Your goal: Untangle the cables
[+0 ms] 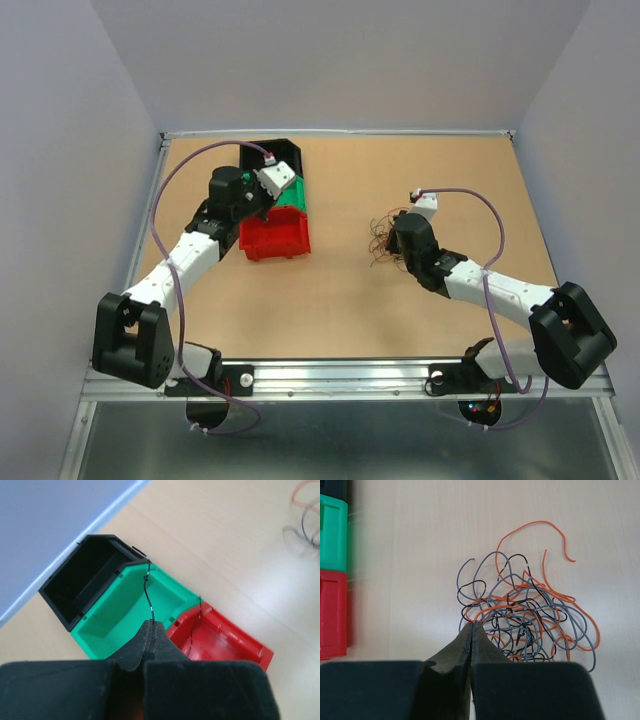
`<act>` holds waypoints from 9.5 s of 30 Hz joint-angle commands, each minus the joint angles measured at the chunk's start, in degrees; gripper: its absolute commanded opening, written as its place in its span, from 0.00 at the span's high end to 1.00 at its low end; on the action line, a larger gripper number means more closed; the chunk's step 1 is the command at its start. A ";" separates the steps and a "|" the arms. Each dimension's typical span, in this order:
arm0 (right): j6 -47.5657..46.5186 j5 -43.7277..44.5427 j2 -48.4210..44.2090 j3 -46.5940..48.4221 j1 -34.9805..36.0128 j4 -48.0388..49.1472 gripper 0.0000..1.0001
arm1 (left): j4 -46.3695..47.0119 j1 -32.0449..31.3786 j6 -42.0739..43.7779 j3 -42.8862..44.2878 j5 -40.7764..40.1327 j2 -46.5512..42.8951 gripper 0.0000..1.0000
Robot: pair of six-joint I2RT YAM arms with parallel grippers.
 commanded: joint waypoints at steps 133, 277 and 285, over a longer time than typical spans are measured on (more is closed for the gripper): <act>-2.73 -8.62 -2.75 -2.11 0.01 6.62 0.99 | -23.03 4.93 8.31 16.91 -18.11 33.21 0.99; -2.48 -16.56 -17.16 30.96 -6.58 -33.10 0.36 | 8.43 -16.07 -9.89 10.06 21.88 1.73 0.01; 2.98 2.27 -26.74 18.36 -6.58 -31.52 0.07 | 13.01 -29.15 -8.92 2.32 11.88 5.93 0.01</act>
